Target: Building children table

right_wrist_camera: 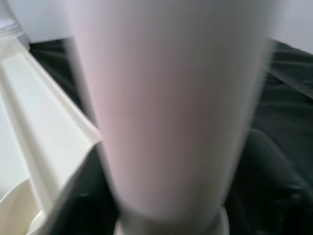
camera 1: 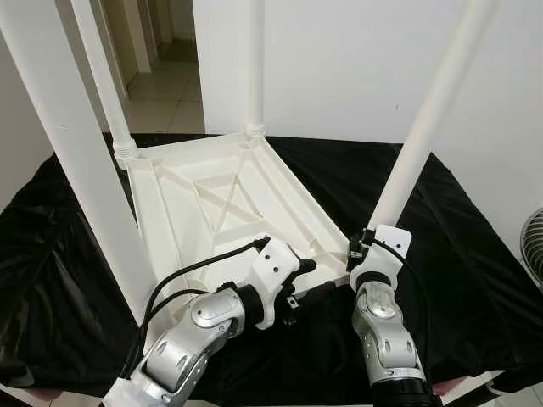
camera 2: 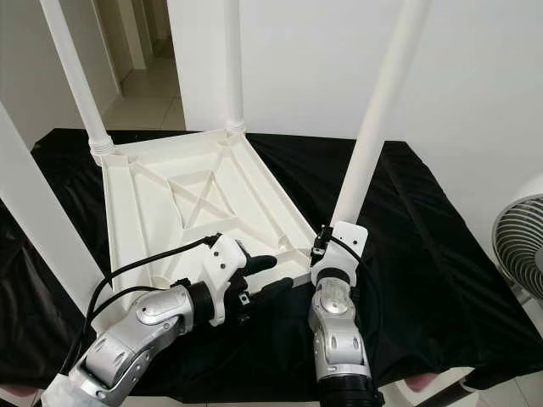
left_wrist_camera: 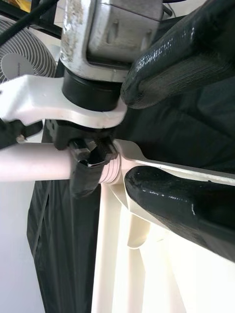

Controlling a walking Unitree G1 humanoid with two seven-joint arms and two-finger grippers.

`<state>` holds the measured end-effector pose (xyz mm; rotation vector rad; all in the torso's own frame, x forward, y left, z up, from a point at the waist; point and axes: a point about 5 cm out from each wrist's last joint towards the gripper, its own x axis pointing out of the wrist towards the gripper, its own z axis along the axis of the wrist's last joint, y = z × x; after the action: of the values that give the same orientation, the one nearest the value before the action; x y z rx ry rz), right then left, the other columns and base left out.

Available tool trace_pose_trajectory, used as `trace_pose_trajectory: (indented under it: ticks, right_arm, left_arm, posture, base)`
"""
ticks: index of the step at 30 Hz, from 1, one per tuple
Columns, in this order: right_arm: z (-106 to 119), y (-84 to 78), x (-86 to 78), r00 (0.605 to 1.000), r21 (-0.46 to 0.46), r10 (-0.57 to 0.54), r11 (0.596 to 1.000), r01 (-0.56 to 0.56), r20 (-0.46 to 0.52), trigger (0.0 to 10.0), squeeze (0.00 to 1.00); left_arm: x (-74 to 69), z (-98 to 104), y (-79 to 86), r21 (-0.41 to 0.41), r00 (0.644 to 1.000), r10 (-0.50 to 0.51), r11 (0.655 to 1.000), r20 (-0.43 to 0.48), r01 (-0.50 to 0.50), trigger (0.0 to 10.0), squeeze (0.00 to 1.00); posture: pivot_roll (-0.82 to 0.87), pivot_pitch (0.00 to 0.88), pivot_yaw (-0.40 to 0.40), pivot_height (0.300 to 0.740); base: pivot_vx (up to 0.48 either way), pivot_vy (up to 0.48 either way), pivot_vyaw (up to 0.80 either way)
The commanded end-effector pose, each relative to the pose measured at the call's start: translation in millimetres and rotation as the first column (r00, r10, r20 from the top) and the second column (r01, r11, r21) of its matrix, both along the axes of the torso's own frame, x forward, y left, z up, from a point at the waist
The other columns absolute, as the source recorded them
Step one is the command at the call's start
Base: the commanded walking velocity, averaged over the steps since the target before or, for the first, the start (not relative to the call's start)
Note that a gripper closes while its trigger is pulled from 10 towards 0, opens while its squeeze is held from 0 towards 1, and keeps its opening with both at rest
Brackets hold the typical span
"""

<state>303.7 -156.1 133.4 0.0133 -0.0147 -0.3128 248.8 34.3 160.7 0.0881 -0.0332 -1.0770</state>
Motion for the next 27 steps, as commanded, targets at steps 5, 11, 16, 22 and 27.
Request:
trace_pose_trajectory:
  ticks: [5,11,16,22,27]
  right_arm:
    - [11.7,-0.5,-6.7,0.994,0.013,0.044,0.999,-0.045,0.101,10.0,1.00]
    - [17.2,-6.7,-28.0,0.979,-0.048,0.115,0.993,-0.109,0.169,10.0,0.00]
    - [18.4,-14.1,-47.6,0.964,-0.137,0.177,0.979,-0.151,0.199,10.0,0.00]
    - [18.6,-15.7,-68.4,0.933,-0.133,0.291,0.954,-0.268,0.211,10.0,0.00]
    - [13.2,-14.8,-74.7,0.919,-0.125,0.352,0.934,-0.334,0.176,10.0,0.00]
  left_arm:
    - [-5.2,-3.1,-0.3,0.021,0.998,-0.062,0.998,-0.011,0.062,10.0,0.00]
    - [-6.2,-4.4,0.1,0.023,0.998,-0.061,0.998,-0.014,0.061,10.0,0.00]
    - [-6.9,-5.6,0.7,0.027,0.998,-0.064,0.998,-0.017,0.064,10.0,0.00]
    - [-7.5,-5.7,1.4,0.026,0.997,-0.069,0.997,-0.023,0.070,10.0,0.00]
    - [-7.7,-6.3,1.7,0.027,0.997,-0.070,0.997,-0.026,0.071,10.0,0.00]
  posture:
    - [-0.04,0.015,-0.020,0.740]
    - [-0.05,0.019,-0.021,0.740]
    - [-0.06,0.027,-0.014,0.740]
    - [-0.08,0.044,-0.003,0.740]
    - [-0.08,0.055,-0.003,0.740]
  base:
    - [0.000,0.000,0.00]
    - [0.000,0.000,0.00]
    - [0.000,0.000,0.00]
    - [0.000,0.000,0.00]
    - [0.000,0.000,0.00]
